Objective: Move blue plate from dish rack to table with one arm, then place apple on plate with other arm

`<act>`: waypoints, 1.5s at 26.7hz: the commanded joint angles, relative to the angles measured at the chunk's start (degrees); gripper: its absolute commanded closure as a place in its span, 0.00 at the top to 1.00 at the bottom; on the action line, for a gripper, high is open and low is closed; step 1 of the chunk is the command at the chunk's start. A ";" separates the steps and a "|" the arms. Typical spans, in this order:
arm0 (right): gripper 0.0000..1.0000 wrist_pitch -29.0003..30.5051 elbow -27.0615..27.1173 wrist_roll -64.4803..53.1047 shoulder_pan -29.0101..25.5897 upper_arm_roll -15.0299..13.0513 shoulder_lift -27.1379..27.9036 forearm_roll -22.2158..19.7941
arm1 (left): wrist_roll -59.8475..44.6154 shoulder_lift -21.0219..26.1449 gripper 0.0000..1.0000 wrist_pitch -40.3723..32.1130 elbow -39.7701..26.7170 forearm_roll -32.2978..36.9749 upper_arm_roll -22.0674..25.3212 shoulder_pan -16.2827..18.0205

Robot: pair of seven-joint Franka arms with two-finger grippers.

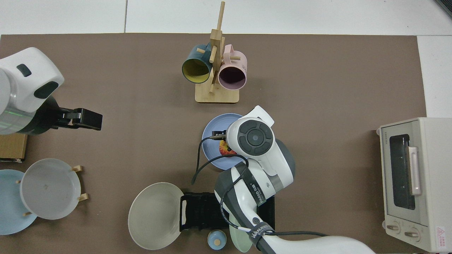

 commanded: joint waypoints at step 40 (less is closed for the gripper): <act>1.00 -42.61 9.43 -47.12 -36.32 -1.18 -25.89 -4.02 | 1.69 -0.05 1.00 -1.89 1.70 -0.20 0.33 -1.21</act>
